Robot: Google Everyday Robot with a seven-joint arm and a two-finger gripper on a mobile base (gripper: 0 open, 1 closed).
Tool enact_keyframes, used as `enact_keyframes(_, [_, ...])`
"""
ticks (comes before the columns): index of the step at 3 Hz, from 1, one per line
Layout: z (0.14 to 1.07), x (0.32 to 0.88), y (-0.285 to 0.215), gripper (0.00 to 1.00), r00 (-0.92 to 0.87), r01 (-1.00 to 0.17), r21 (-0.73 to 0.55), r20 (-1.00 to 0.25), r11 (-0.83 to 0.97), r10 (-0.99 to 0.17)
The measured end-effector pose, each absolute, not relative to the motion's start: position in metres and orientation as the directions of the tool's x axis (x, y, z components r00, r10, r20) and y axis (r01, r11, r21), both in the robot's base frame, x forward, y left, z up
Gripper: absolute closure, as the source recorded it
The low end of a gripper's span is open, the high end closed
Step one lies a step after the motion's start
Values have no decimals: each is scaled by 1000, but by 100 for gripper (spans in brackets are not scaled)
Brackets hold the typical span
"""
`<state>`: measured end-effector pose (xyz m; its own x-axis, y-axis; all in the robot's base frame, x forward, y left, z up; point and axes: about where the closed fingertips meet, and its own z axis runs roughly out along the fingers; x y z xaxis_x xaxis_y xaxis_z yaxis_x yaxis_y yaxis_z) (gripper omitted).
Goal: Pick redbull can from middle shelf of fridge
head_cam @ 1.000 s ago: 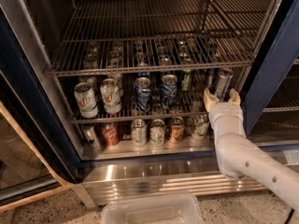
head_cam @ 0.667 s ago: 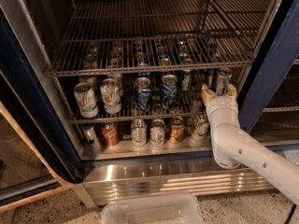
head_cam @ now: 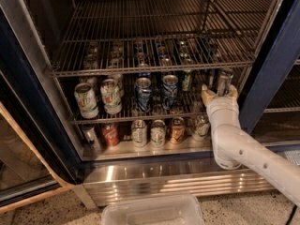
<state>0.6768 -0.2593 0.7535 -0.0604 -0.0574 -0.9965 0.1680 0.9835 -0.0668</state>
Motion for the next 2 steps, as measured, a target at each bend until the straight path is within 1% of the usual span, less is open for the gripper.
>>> enact_keyframes(2, [755, 682, -267, 40, -50, 197, -50, -998, 979, -41])
